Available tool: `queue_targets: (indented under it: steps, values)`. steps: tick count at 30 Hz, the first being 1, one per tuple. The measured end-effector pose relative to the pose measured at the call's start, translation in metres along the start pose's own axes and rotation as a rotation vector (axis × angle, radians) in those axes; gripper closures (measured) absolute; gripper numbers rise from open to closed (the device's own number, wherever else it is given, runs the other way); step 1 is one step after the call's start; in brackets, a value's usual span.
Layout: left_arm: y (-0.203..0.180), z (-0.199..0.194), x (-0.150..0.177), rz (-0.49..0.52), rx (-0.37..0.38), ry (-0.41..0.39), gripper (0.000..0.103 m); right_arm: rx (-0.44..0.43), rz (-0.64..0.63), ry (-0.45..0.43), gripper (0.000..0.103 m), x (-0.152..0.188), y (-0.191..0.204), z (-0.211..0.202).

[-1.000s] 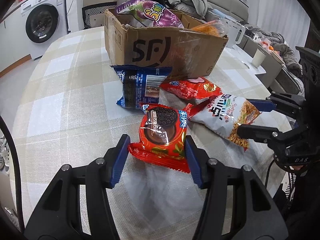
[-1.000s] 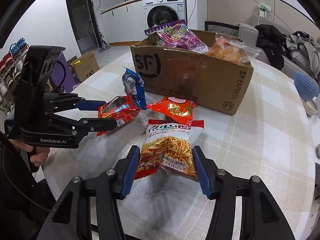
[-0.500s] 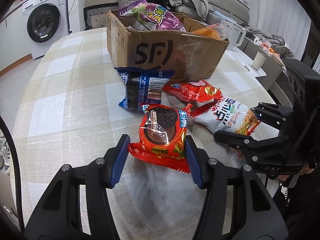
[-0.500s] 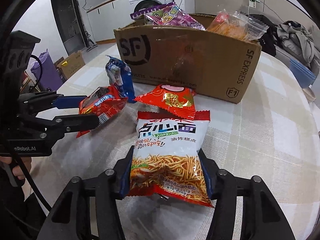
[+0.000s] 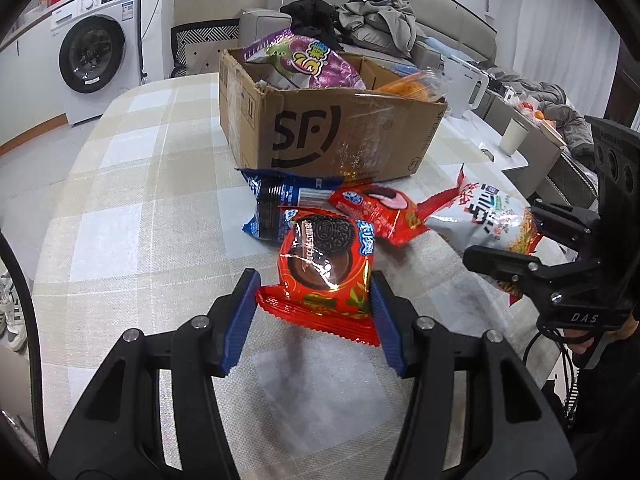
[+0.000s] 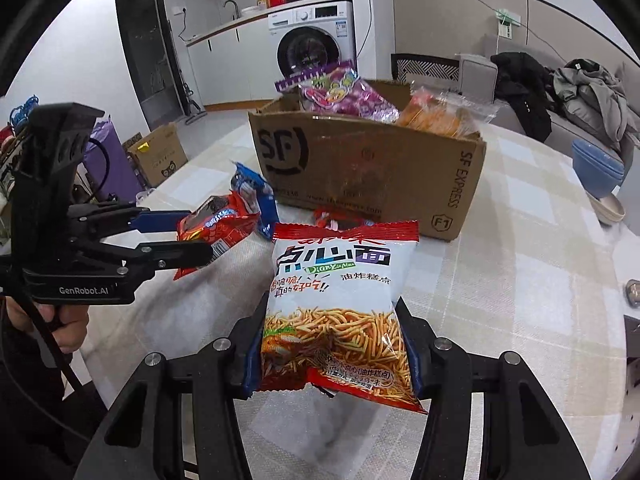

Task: Organize snacks
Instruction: 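Lift both held packs and carry them over the cardboard box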

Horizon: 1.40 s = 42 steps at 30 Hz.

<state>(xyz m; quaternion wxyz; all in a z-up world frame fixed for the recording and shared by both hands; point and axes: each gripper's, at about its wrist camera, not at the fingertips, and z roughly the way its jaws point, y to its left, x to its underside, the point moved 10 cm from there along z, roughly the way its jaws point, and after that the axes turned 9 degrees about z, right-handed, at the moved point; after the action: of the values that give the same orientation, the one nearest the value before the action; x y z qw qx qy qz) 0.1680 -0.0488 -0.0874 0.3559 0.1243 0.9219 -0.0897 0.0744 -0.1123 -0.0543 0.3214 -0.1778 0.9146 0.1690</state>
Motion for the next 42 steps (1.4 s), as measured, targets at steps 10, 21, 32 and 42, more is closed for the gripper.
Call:
queue_targets:
  steps: [10, 21, 32, 42]
  values:
    - [-0.009, -0.033, -0.007, 0.000, -0.007, -0.065, 0.051, -0.011, 0.013, -0.080, 0.048, -0.008, -0.007, -0.032]
    - [-0.014, -0.068, -0.015, -0.002, -0.016, -0.129, 0.051, -0.014, 0.029, -0.122, 0.048, -0.021, -0.007, -0.041]
    - [-0.018, -0.086, -0.029, 0.001, -0.035, -0.170, 0.051, -0.030, 0.053, -0.157, 0.048, -0.029, -0.012, -0.051]
    - [-0.019, -0.097, -0.056, -0.002, -0.057, -0.203, 0.051, -0.027, 0.076, -0.188, 0.048, -0.043, -0.019, -0.060]
